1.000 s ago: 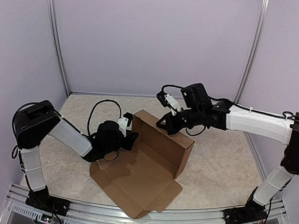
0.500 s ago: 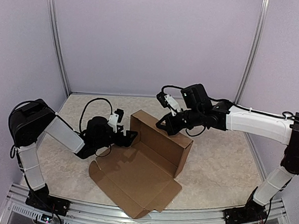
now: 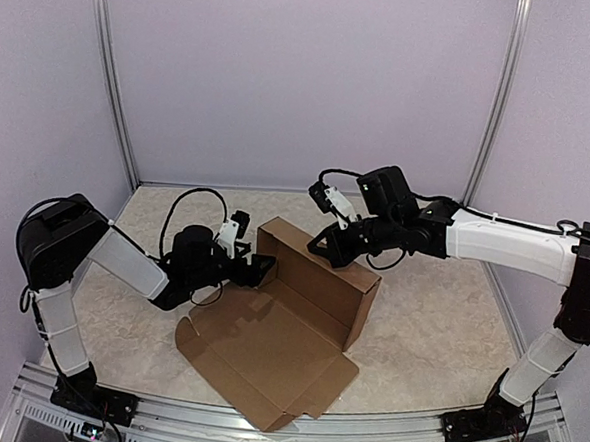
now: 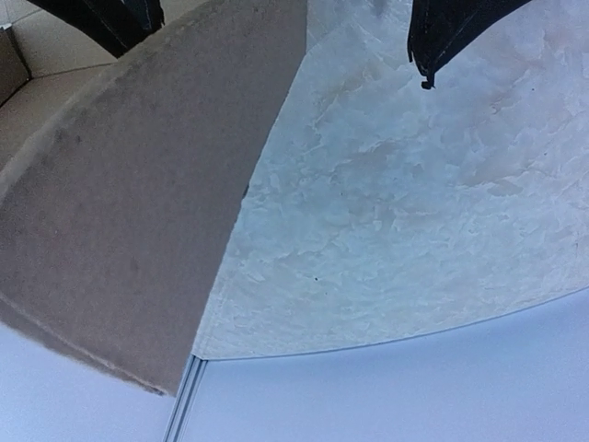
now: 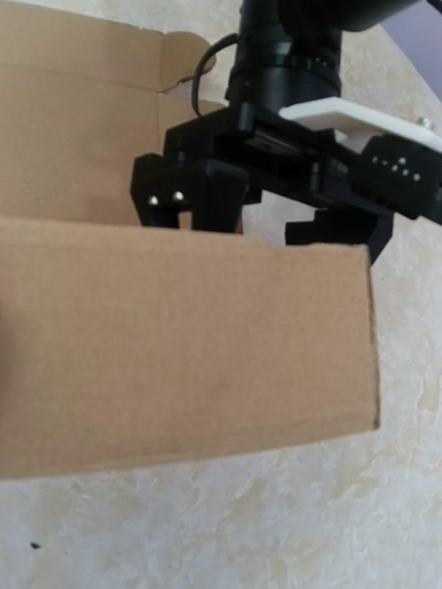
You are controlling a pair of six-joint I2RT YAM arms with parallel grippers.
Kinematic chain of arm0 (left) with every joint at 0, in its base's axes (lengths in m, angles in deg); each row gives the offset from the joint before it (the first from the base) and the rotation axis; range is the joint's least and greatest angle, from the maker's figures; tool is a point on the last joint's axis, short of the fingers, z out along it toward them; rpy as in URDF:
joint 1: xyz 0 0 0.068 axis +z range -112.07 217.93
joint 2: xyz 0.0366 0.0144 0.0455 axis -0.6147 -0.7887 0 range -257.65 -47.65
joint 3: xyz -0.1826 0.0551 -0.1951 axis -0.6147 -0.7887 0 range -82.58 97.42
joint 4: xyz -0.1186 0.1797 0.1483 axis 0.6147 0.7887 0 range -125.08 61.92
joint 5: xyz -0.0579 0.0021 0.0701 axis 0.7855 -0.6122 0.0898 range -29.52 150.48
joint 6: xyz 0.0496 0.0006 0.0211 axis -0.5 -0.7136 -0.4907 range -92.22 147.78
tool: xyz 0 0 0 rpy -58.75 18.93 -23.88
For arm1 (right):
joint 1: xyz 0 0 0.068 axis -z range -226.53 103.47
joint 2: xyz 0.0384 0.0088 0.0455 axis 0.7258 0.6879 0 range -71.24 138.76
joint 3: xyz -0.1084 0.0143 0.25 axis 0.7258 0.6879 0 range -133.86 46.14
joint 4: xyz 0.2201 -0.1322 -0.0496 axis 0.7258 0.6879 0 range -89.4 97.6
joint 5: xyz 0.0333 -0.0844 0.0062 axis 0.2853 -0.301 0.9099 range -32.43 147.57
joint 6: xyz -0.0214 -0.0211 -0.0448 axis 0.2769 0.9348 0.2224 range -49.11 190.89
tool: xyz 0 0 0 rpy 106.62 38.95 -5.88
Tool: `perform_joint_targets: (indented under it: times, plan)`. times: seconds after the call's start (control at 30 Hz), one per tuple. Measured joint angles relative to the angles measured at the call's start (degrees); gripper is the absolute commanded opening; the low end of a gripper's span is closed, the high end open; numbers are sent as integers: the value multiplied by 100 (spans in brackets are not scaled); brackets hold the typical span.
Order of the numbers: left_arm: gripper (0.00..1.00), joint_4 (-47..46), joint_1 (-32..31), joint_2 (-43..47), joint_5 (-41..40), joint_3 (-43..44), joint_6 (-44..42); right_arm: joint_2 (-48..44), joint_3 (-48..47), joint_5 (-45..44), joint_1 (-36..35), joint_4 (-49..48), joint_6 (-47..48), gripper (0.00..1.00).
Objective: Fold the paper box
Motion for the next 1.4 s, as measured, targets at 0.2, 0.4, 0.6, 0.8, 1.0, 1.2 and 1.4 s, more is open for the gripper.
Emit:
perform_joint_targets:
  times: [0.2, 0.4, 0.6, 0.8, 1.0, 1.2, 1.4]
  plan:
    - [76, 24, 0, -175, 15, 254, -114, -7, 0, 0, 0, 9, -2, 0]
    - [67, 76, 0, -396, 11, 402, -168, -7, 0, -2, 0, 17, -11, 0]
    - [50, 164, 0, -522, -4, 466, -188, -7, 0, 0, 0, 24, -42, 0]
    - [24, 295, 0, -684, 55, 645, -162, -7, 0, 0, 0, 31, -90, 0]
    - [0, 361, -7, -710, 177, 739, -114, -7, -2, -2, 0, 42, -127, 0]
    - [0, 385, -4, -708, 181, 743, -157, -7, -2, 17, 0, 39, -136, 0]
    - [0, 433, -4, -684, 138, 743, -155, -7, -2, 17, 0, 24, -170, 0]
